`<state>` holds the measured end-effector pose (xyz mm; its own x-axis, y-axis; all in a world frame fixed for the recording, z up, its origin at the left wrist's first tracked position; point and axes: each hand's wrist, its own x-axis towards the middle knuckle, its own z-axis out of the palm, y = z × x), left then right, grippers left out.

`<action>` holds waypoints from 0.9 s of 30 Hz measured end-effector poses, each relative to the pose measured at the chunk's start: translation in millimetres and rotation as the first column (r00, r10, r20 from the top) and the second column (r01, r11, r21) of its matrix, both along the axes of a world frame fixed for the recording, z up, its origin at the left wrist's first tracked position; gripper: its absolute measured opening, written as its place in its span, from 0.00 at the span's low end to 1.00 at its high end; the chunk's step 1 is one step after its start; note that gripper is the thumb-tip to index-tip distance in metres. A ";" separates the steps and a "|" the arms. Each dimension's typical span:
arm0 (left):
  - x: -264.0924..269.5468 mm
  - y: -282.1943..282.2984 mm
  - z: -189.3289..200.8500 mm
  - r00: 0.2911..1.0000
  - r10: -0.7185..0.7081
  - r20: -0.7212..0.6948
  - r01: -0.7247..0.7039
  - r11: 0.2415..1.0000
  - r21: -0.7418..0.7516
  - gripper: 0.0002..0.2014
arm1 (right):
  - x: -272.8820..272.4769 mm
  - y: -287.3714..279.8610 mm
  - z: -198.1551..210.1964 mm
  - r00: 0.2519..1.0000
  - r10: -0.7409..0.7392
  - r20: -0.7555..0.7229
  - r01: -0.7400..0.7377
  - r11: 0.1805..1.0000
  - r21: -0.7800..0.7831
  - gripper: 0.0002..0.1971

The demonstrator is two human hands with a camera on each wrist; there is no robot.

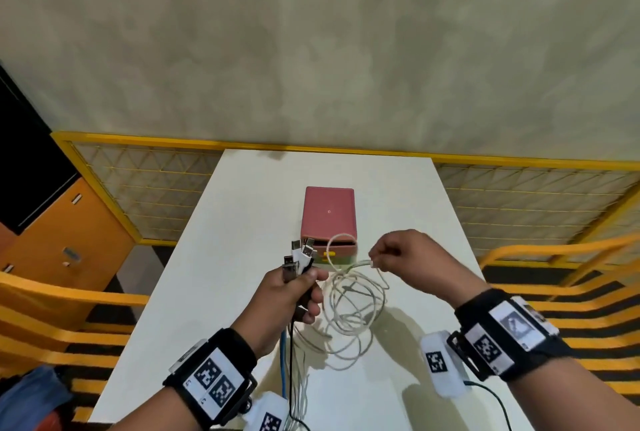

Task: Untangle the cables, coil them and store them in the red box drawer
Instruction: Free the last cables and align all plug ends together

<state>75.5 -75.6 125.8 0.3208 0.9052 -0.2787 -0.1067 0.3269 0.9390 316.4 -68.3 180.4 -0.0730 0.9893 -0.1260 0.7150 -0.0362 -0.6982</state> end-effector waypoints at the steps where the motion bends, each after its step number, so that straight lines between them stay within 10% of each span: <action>1: 0.6 -1.1 1.4 1.000 0.003 0.002 -0.003 1.000 0.008 0.12 | 1.7 -2.6 -2.0 0.997 -0.037 -0.061 0.037 0.999 0.002 0.06; 10: -1.2 -0.2 -0.1 0.982 0.179 -0.058 -0.176 0.983 0.055 0.09 | 1.1 -19.7 7.9 0.912 -0.086 -0.401 0.068 0.996 -0.059 0.08; 17: -2.7 0.9 0.8 0.990 0.064 -0.127 -0.054 0.995 0.084 0.07 | -2.9 -27.0 -10.5 0.858 -0.123 -0.499 0.090 0.992 -0.089 0.11; 27: -4.3 -2.0 -5.4 0.957 0.289 -0.024 -0.288 0.957 0.042 0.09 | -12.8 -29.0 -43.3 0.519 -0.399 -0.756 0.270 0.916 -0.298 0.10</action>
